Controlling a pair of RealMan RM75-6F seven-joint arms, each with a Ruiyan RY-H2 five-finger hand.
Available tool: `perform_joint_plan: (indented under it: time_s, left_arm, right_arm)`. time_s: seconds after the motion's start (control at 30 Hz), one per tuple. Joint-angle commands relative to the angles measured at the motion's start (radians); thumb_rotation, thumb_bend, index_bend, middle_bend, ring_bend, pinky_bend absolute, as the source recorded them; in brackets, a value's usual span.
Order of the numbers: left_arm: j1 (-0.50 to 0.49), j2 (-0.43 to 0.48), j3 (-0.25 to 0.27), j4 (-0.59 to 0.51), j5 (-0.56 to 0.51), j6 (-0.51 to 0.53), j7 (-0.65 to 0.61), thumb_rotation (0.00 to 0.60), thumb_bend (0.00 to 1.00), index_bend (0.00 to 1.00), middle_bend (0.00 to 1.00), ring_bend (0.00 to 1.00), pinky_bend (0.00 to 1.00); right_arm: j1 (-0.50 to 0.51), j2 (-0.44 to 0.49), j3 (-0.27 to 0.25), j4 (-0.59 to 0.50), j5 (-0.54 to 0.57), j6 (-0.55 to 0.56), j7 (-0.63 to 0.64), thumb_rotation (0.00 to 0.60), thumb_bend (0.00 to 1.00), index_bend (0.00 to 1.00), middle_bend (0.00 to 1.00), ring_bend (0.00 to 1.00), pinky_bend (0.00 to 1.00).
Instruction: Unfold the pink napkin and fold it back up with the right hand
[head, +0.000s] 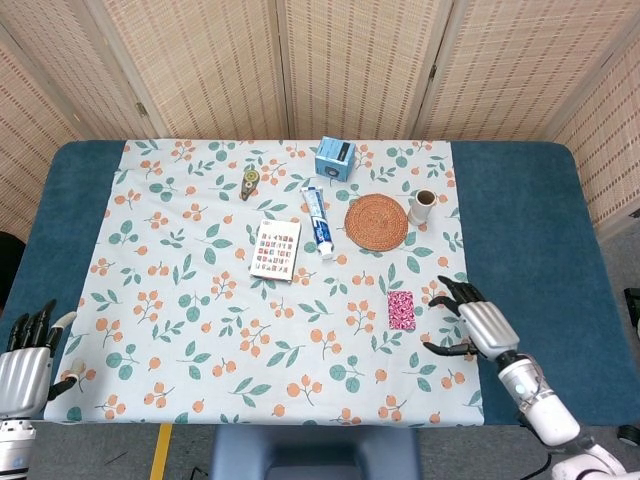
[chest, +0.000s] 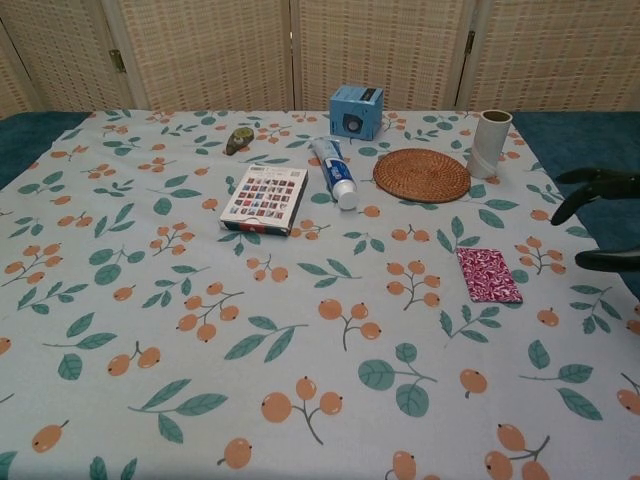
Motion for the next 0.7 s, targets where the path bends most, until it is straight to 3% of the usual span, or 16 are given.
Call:
perform_joint_plan:
  time_s: [0.03,0.7]
  left_arm:
    - [0.000,-0.001,0.000,0.003,-0.001,-0.001,-0.003,0.600,0.43,0.22,0.03,0.11,0.00]
    - [0.011,-0.013,0.009,0.069,0.009,0.002,-0.069,0.600,0.43,0.26,0.04,0.12,0.00]
  right_arm:
    - [0.036,-0.061,0.012,0.039,0.043,-0.038,-0.067,0.274,0.22,0.26,0.01,0.00,0.00]
    - [0.133,-0.226,0.014,0.121,0.195,-0.101,-0.261,0.274,0.22,0.26,0.01,0.00,0.00]
